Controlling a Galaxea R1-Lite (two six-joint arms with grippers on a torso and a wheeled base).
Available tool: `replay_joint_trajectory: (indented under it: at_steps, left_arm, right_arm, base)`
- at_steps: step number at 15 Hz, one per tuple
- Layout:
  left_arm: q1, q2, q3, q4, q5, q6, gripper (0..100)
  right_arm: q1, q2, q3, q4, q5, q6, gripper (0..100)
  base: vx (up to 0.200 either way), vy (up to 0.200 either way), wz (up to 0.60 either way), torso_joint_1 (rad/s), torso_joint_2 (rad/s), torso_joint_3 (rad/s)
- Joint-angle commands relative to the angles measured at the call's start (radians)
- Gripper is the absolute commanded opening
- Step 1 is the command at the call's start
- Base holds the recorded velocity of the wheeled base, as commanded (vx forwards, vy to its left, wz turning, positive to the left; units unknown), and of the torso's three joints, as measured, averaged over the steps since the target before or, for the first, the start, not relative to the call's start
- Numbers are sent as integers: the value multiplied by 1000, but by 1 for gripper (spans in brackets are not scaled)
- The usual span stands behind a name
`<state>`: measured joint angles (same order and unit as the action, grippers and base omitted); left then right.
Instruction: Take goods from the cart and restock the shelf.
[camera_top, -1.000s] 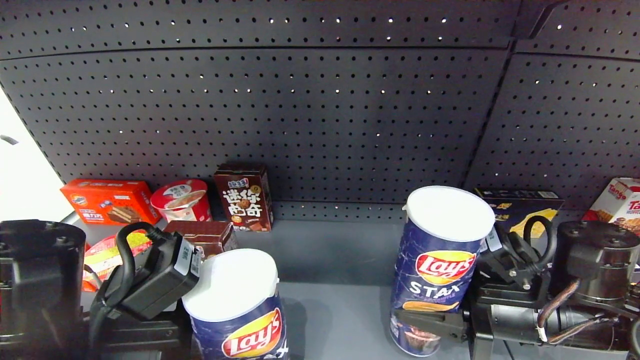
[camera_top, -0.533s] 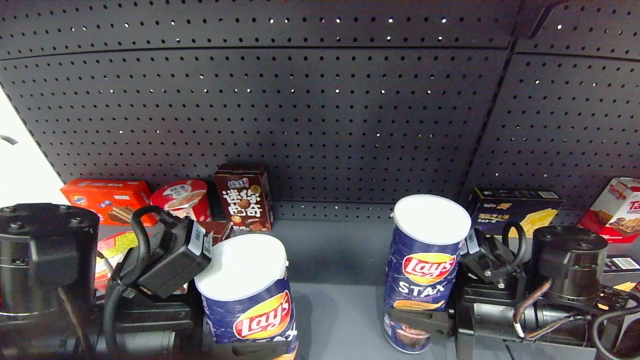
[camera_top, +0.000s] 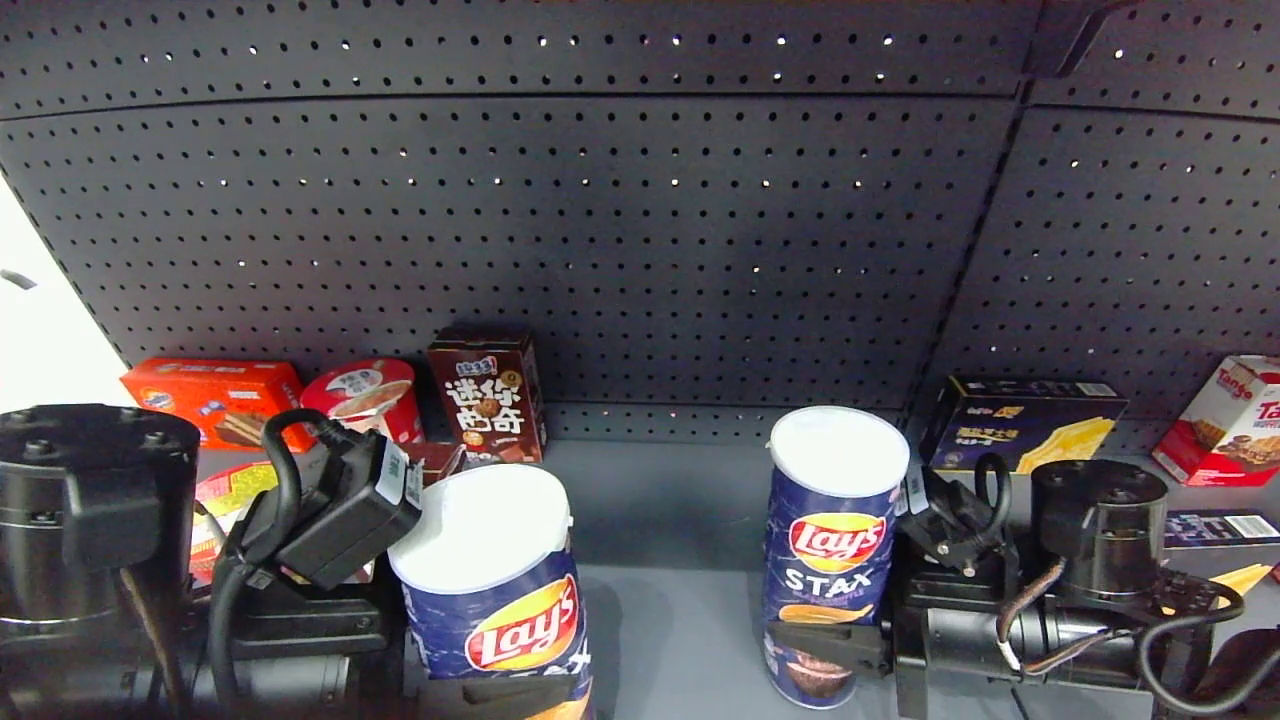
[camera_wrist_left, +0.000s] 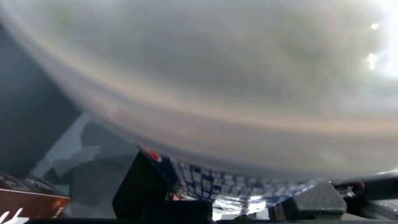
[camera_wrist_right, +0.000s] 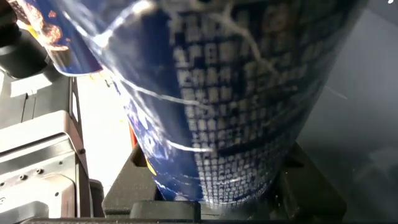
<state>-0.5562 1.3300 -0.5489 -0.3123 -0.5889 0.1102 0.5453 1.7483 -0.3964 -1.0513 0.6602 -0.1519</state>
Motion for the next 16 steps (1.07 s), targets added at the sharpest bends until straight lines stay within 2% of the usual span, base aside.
replay_joint_trajectory:
  at_steps: [1, 5, 6, 16]
  left_arm:
    - [-1, 1, 1, -1, 0, 0, 0]
    - [1, 0, 1, -1, 0, 0, 0]
    - [1, 0, 1, -1, 0, 0, 0]
    - [-1, 0, 7, -1, 0, 2, 0]
  right_arm:
    - [1, 13, 1, 2, -1, -1, 0]
    - [-1, 13, 1, 0, 1, -6, 0]
    - [-1, 13, 2, 0, 1, -6, 100]
    - [2, -1, 8, 2, -13, -8, 100]
  base:
    - [0, 0, 0, 0, 0, 0]
    - [0, 0, 0, 0, 0, 0]
    - [0, 0, 0, 0, 0, 0]
    - [0, 0, 0, 0, 0, 0]
